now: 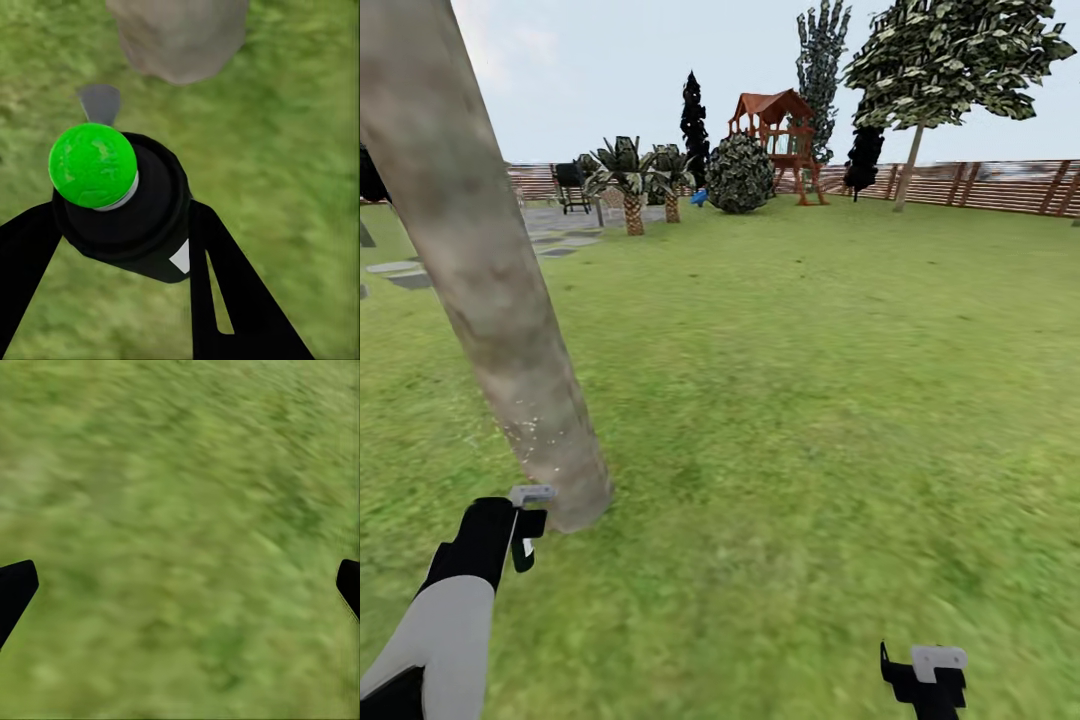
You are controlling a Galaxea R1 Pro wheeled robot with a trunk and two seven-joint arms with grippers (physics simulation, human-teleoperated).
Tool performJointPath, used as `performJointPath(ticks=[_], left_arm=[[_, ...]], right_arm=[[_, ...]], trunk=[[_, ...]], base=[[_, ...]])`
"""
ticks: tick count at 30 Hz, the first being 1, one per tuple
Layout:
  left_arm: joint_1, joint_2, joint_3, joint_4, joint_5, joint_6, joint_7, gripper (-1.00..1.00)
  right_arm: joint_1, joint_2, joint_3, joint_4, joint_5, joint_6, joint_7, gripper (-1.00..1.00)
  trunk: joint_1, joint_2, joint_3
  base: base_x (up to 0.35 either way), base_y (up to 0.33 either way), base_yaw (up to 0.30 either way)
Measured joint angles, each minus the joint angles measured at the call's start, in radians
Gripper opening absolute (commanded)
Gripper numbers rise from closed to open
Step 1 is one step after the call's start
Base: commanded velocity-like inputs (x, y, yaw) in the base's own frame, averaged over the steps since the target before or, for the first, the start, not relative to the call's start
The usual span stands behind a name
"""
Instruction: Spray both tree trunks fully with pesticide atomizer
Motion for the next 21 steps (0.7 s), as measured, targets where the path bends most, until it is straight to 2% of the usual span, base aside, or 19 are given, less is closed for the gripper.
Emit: performJointPath(ticks=[5,16,19,21], left_arm=[[0.000,0.000,-0.001,0.001,0.001,-0.001,0.080,-1.00],[0.000,-0.017,-0.001,0.003,0.006,0.001,0.084,-1.00],[0.000,-0.016,-0.002,0.003,0.057,-0.006,0.084,-1.00],[0.000,-0.016,-0.002,0.003,0.060,-0.007,0.084,-1.00]], right_arm=[[0.000,0.000,0.000,0.000,0.000,0.000,0.001,1.00],[0.000,0.000,0.000,0.000,0.000,0.000,0.000,1.00],[0.000,0.000,0.000,0.000,0.000,0.000,0.001,1.00],[0.000,0.000,0.000,0.000,0.000,0.000,0.001,1.00]], trunk=[[0.000,0.000,0.000],[0.000,0.000,0.000],[0.000,0.000,0.000],[0.000,0.000,0.000]], base=[[0.224,-0.257,0.265],[0.030,-0.273,0.269],[0.129,-0.277,0.033],[0.166,-0.277,0.003]])
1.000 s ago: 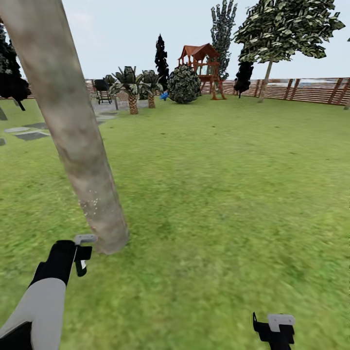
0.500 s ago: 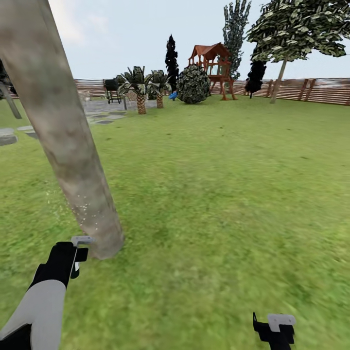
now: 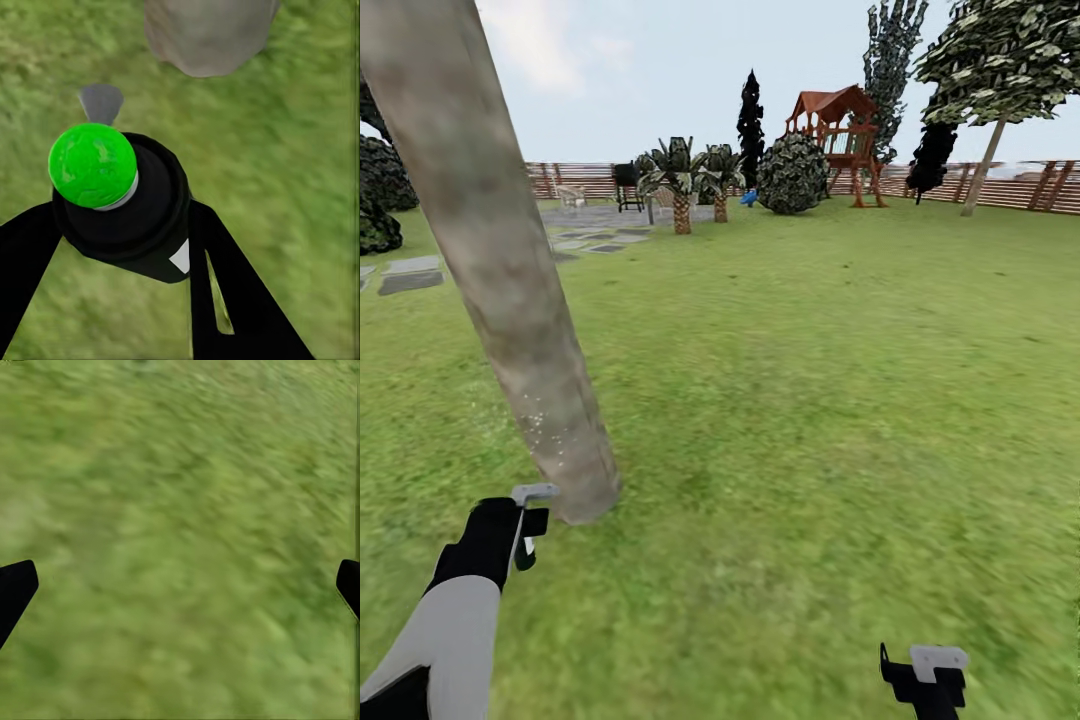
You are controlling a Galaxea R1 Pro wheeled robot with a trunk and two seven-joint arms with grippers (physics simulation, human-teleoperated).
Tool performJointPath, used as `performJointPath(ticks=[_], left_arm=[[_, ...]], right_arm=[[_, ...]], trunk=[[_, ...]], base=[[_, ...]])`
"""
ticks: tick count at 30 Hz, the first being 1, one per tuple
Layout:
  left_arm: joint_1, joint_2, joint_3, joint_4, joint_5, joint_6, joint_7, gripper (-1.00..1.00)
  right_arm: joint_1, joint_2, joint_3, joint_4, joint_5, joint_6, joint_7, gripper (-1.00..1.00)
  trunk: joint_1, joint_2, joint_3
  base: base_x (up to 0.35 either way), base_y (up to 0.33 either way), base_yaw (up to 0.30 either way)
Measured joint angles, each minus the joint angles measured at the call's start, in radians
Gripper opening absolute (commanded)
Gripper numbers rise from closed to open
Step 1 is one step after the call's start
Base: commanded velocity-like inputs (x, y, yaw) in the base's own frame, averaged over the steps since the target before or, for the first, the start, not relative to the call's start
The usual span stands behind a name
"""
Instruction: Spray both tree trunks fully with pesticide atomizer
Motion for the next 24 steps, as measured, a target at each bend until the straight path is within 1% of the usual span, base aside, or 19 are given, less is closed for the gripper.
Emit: performJointPath(ticks=[6,13,16,24], left_arm=[[0.000,0.000,0.000,0.000,0.001,-0.001,-0.001,-1.00],[0.000,0.001,0.000,0.000,0.001,-0.001,-0.001,-1.00],[0.000,0.001,0.000,-0.002,0.000,-0.001,0.000,-1.00],[0.000,-0.002,-0.009,-0.003,-0.001,0.002,-0.001,-1.00]], right_arm=[[0.000,0.000,0.000,0.000,0.000,0.000,0.000,1.00],[0.000,0.002,0.000,0.000,0.000,-0.001,0.000,1.00],[0.000,0.002,0.000,0.000,0.000,0.000,0.000,1.00],[0.000,0.002,0.000,0.000,0.000,0.000,0.001,1.00]], trunk=[[0.000,0.000,0.000],[0.000,0.000,0.000],[0.000,0.000,0.000],[0.000,0.000,0.000]], base=[[0.179,-0.277,0.039],[0.174,-0.268,0.254],[0.049,-0.079,0.275],[0.002,-0.003,0.276]])
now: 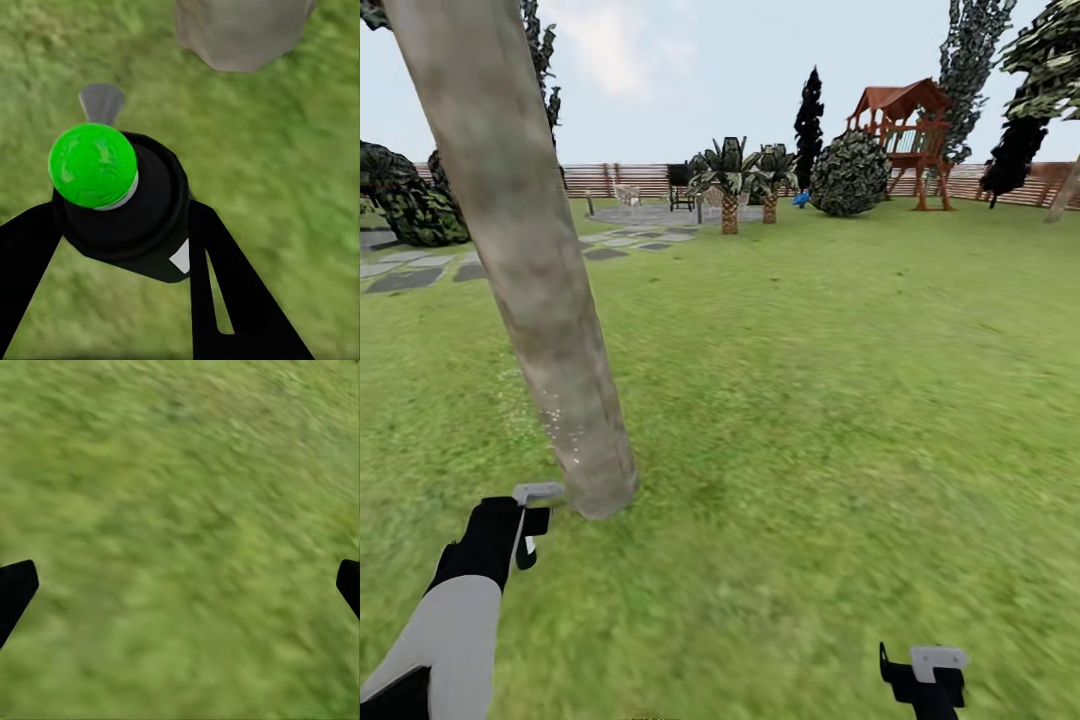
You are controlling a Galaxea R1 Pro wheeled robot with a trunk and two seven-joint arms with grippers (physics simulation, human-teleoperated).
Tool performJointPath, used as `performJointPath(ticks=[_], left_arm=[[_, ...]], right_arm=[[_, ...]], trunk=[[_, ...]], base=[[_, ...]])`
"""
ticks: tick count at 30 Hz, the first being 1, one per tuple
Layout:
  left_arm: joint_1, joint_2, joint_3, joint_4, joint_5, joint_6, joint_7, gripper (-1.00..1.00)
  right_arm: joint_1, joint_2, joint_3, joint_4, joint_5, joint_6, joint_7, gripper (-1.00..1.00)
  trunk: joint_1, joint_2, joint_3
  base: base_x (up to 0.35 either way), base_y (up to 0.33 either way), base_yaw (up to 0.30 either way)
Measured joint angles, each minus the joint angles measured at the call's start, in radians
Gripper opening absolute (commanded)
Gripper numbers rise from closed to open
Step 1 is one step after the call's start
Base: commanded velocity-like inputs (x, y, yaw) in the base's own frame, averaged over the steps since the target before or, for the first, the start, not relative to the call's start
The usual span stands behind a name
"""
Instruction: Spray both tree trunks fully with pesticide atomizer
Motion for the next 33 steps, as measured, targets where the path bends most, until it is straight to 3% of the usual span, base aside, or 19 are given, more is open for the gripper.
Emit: performJointPath(ticks=[14,33], left_arm=[[0.000,-0.008,-0.001,0.001,0.000,-0.001,-0.001,-1.00],[0.000,-0.008,-0.001,-0.001,0.000,-0.001,-0.001,-1.00]], right_arm=[[0.000,0.000,0.000,0.000,0.000,-0.001,-0.001,1.00],[0.000,0.000,0.000,0.000,0.000,0.000,-0.001,1.00]], trunk=[[0.000,0.000,0.000],[0.000,0.000,0.000]], base=[[0.007,-0.231,0.032],[0.155,-0.243,0.019]])
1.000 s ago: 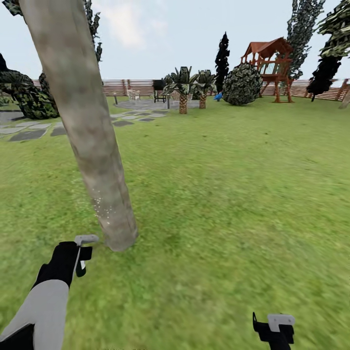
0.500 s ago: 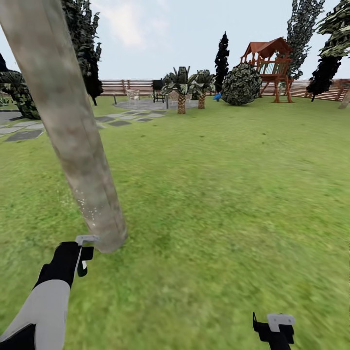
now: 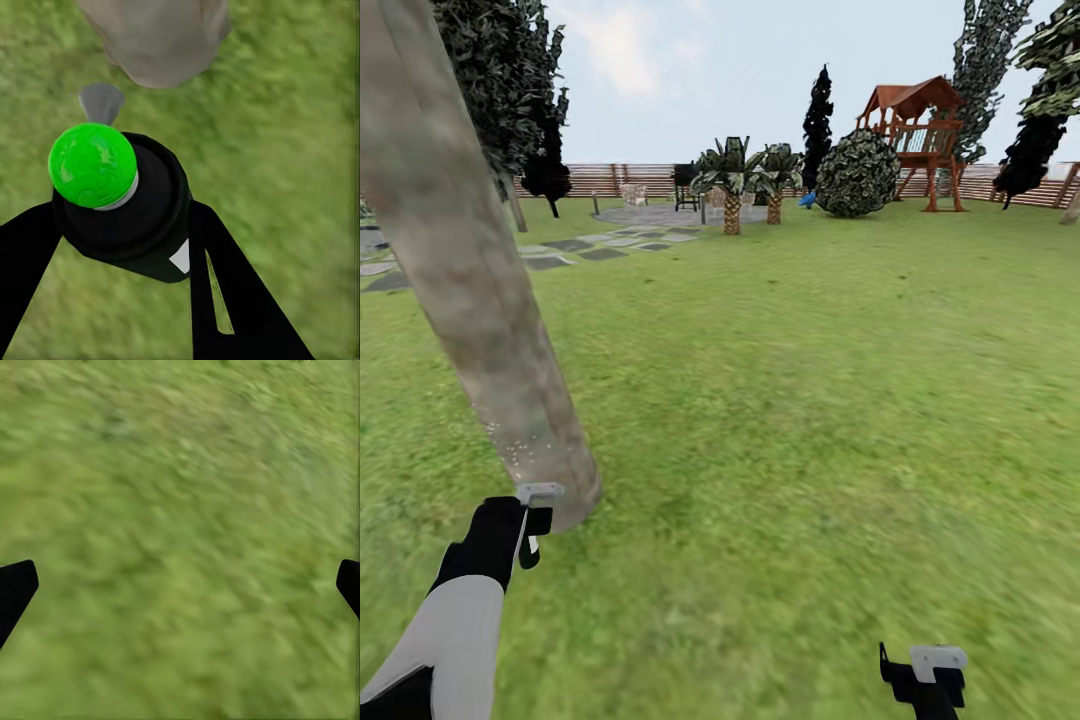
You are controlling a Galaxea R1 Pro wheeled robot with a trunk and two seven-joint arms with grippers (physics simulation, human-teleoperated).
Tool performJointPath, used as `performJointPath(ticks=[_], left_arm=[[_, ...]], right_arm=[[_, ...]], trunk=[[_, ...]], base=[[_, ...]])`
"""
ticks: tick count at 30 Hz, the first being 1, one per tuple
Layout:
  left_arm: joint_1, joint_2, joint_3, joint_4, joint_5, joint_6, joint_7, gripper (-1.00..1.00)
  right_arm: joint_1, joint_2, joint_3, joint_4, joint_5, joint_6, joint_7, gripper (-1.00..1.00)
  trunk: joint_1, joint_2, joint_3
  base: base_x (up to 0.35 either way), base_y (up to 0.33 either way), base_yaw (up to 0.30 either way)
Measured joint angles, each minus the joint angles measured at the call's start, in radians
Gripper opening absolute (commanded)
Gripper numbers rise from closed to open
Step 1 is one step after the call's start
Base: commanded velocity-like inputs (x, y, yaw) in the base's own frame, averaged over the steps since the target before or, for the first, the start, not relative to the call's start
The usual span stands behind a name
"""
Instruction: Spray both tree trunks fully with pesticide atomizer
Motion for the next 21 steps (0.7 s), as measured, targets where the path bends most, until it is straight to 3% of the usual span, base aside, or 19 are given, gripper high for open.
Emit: performJointPath(ticks=[9,10,11,12,17,21], left_arm=[[0.000,0.000,0.002,-0.006,0.009,0.003,-0.009,-1.00],[0.000,0.000,0.002,-0.005,0.020,0.003,-0.010,-1.00],[-0.003,0.003,0.000,-0.008,0.082,0.005,-0.015,-1.00],[-0.009,0.005,-0.001,-0.010,0.091,0.010,-0.015,-1.00],[-0.067,0.016,-0.012,-0.036,0.096,0.063,-0.015,-1.00],[-0.071,0.020,-0.019,-0.038,0.090,0.067,-0.015,-1.00]], right_arm=[[0.000,0.000,0.000,0.000,0.000,0.000,0.000,1.00],[0.000,0.000,0.000,0.000,0.000,0.000,0.000,1.00],[0.000,0.000,0.000,0.000,0.000,-0.001,0.000,1.00],[0.000,0.000,0.000,0.000,0.000,0.000,0.000,1.00],[0.000,-0.001,-0.001,0.000,0.000,0.000,-0.001,1.00],[0.000,-0.002,0.000,0.000,0.001,0.000,-0.001,1.00]], trunk=[[0.000,0.000,0.000],[0.000,0.000,0.000],[0.000,0.000,0.000],[0.000,0.000,0.000],[0.000,0.000,0.000],[0.000,0.000,0.000]], base=[[0.168,-0.248,0.267],[0.237,-0.192,0.275],[0.240,-0.188,0.275],[0.241,-0.187,0.271],[0.243,-0.177,0.108],[0.040,-0.214,0.002]])
